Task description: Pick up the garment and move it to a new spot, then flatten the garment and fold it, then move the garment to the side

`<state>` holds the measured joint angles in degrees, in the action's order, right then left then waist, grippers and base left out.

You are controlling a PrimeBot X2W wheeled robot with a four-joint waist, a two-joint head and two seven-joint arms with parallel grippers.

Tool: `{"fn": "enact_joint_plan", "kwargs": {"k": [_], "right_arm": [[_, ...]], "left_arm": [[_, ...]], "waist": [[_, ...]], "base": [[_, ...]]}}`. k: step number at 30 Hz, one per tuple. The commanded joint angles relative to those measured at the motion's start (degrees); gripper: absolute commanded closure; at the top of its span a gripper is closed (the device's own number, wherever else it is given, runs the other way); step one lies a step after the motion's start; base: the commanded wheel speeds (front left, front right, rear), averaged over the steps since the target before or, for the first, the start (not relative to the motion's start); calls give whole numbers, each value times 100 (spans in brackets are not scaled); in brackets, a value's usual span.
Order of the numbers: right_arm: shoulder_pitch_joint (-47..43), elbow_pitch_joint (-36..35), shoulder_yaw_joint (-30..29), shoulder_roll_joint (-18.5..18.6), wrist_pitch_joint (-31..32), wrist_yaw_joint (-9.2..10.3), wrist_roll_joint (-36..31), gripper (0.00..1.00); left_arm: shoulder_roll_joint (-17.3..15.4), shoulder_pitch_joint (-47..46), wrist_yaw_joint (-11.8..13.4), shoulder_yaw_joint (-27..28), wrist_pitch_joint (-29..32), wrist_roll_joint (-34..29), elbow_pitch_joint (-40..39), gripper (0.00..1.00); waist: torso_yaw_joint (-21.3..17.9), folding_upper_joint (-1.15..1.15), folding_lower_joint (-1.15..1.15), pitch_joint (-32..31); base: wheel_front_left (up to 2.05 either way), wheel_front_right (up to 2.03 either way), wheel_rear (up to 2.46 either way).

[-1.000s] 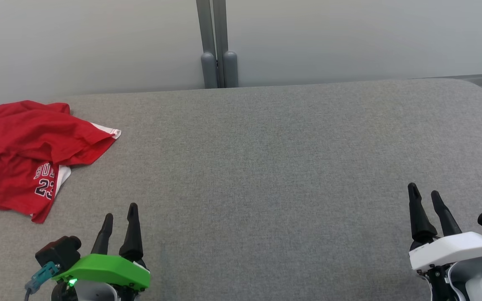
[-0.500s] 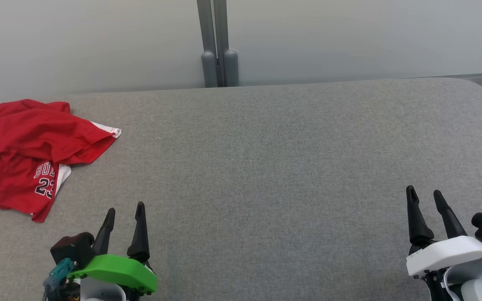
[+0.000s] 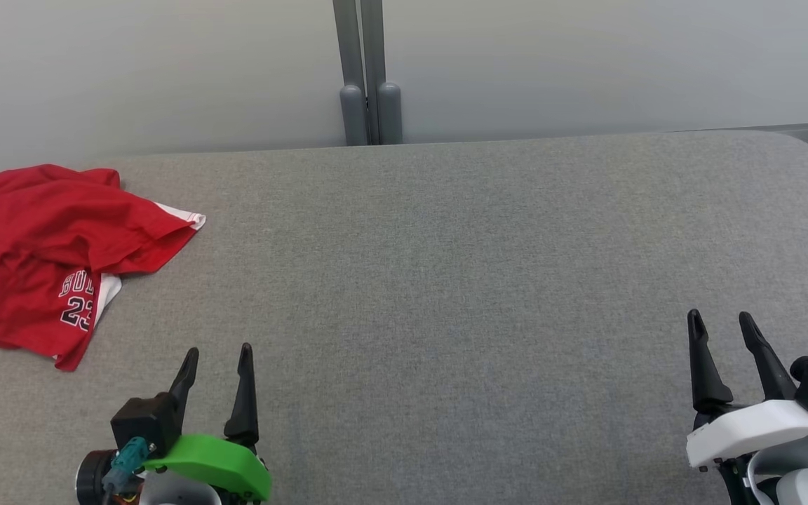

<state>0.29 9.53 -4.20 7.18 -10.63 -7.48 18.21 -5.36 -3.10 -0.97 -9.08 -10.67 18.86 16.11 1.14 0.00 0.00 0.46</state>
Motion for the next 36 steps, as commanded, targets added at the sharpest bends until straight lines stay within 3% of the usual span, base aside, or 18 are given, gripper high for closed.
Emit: {"fn": "enact_joint_plan", "kwargs": {"k": [1,26,36], "right_arm": [[-20,-66,-17,50,-53,-1,-152,0],[-185,-87,-229,4,-357,-1,-1301,0],[-233,-113,-303,20,-457,-1,-1708,0]], "left_arm": [[-62,14,31,-21,-52,-152,-42,0],[-80,152,205,104,-354,-1210,29,0],[-18,153,156,157,-451,-1622,68,0]], "waist": [[6,0,0,1],[-45,0,0,-12],[-87,0,0,5]], "base": [[0,0,0],[0,0,0],[0,0,0]]}}
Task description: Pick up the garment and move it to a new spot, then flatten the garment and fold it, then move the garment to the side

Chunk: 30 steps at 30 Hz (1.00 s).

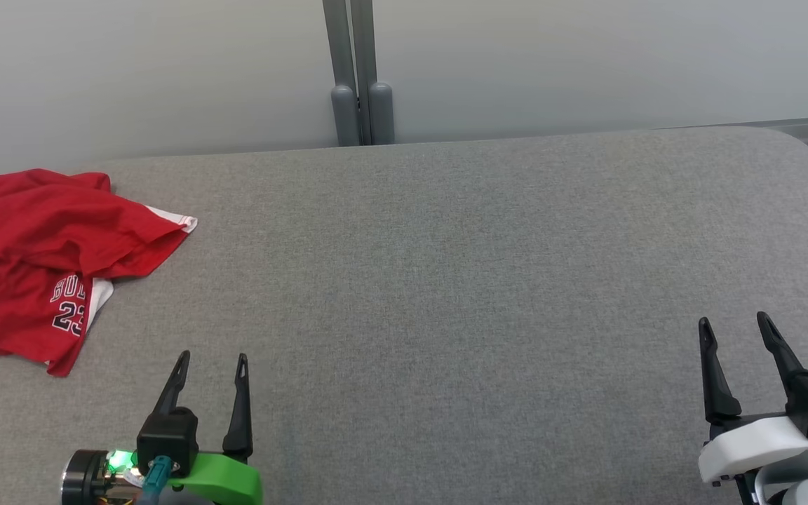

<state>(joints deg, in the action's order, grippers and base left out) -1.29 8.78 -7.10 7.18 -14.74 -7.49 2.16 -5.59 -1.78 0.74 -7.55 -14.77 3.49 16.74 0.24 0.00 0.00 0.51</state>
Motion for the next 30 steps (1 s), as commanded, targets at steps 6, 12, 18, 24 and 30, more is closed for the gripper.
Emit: {"fn": "enact_joint_plan", "kwargs": {"k": [6,12,18,24,30], "right_arm": [[-93,-26,-19,-24,-55,0,-103,0],[-110,-29,-33,-35,-55,0,-60,0],[-102,-37,-48,-39,-55,0,-40,0],[-179,-96,-21,-71,-53,0,-26,0],[1,-59,253,-166,-50,0,2,0]], "left_arm": [[64,29,-95,73,-41,-24,81,0],[115,38,-175,130,-41,-5,112,0],[158,-8,-252,168,-41,-20,145,0],[197,-100,-287,142,-41,-23,176,0],[200,160,-218,324,-40,-4,212,0]], "waist": [[24,0,0,-14],[54,0,0,-23],[116,0,0,-14],[628,0,0,-48],[1597,0,0,-111]], "base": [[0,0,0],[0,0,0],[0,0,0],[0,0,0],[0,0,0]]}}
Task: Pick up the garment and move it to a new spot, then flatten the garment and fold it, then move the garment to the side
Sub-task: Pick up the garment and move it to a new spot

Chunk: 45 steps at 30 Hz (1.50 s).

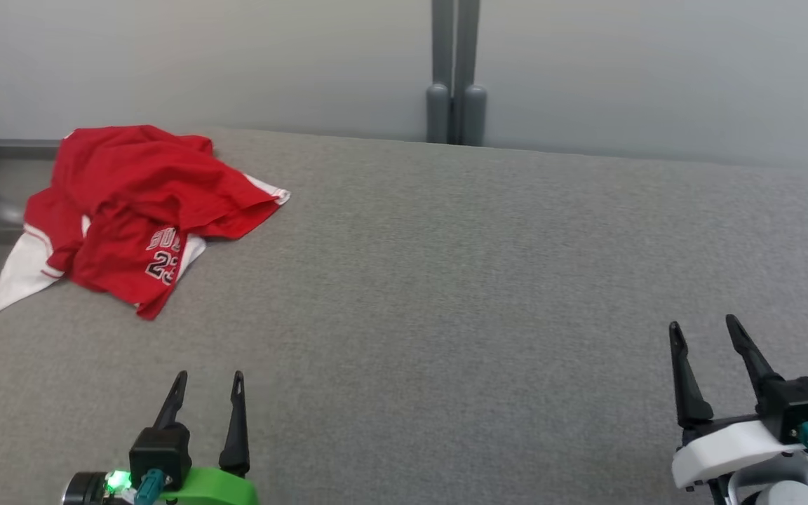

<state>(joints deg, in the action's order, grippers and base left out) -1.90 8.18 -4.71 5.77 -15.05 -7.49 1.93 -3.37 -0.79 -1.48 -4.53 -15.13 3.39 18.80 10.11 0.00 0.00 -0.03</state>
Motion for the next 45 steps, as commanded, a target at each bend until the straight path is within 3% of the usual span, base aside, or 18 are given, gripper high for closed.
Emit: {"fn": "enact_joint_plan", "kwargs": {"k": [1,8,13,18,25,29,35,44,45], "right_arm": [[85,7,68,-31,-19,1,30,0],[182,32,290,-16,-19,1,65,0],[260,-13,288,122,-19,1,106,0],[630,-171,299,445,-19,1,147,0],[1344,-438,458,890,-19,1,282,0],[1575,-512,623,970,-19,1,341,0],[1494,-607,672,1001,-19,1,428,0],[1237,-689,768,1059,-19,1,499,0],[1203,-687,770,1077,-19,1,508,0]], "left_arm": [[-27,89,11,54,-4,5,2,0],[-35,107,5,302,-4,64,-96,0],[5,-323,-156,296,-4,200,-3,0],[-49,-1559,-335,170,128,303,728,0],[-455,-3707,-340,334,1114,425,1654,0],[-826,-4479,-340,354,1663,355,2218,0],[-1294,-5094,-129,585,2002,434,2951,0],[-1754,-5350,165,846,1959,572,3828,0],[-1773,-5364,159,849,1955,587,3924,22]], "waist": [[701,0,0,-59],[991,0,0,42],[825,0,0,407],[555,0,0,1317],[140,0,0,2817],[-114,0,0,3240],[-428,0,0,3371],[-637,0,0,3233],[-634,0,0,3216]], "base": [[0,0,0],[0,0,0],[0,0,0],[0,0,0],[0,0,0],[0,0,0],[0,0,0],[0,0,0],[0,0,0]]}}
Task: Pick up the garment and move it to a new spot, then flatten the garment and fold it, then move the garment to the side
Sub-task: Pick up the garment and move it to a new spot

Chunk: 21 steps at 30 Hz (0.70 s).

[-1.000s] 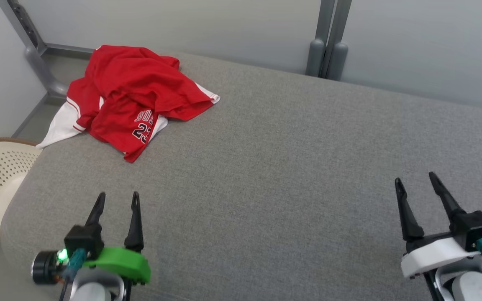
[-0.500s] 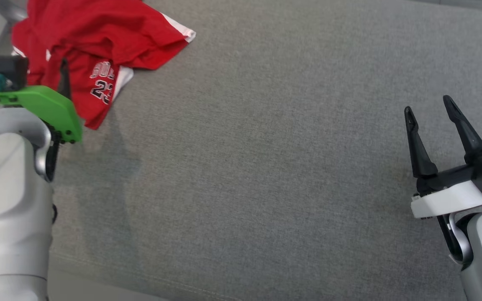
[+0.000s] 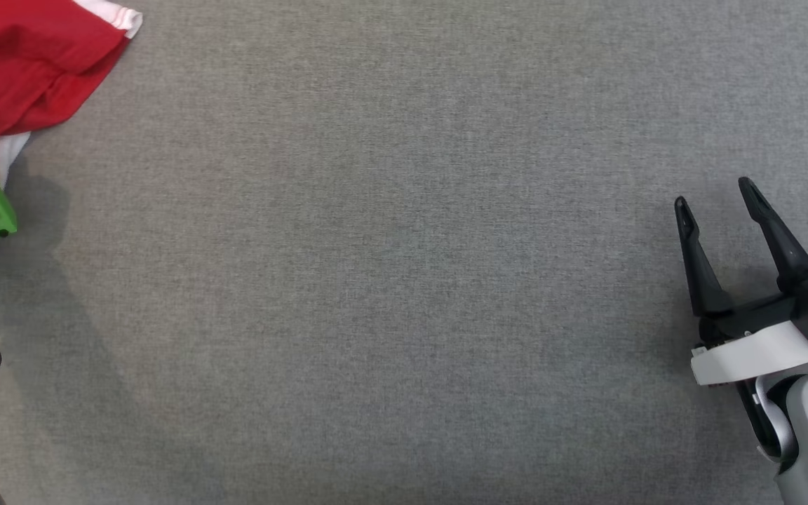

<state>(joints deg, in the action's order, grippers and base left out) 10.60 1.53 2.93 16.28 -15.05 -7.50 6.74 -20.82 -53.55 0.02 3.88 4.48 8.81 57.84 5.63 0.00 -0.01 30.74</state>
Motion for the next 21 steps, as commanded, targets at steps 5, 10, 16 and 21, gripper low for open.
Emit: {"fn": "enact_joint_plan", "kwargs": {"k": [5,10,16,21], "right_arm": [[-152,-5,-61,56,-19,2,48,0],[-283,95,-109,-70,-19,2,68,0],[-533,264,-217,-378,-19,2,104,0],[-698,356,-232,-632,-19,2,138,0]], "left_arm": [[4,-206,65,-13,-372,44,226,100],[-3,-203,-187,-41,-823,144,147,100],[-76,-178,-624,-284,-732,270,-731,100],[-22,204,-748,-586,-129,680,-2149,100]], "waist": [[-80,0,1,36],[51,0,1,-304],[189,0,1,-977],[100,0,1,-1437]], "base": [[0,0,0],[0,0,0],[0,0,0],[0,0,0]]}}
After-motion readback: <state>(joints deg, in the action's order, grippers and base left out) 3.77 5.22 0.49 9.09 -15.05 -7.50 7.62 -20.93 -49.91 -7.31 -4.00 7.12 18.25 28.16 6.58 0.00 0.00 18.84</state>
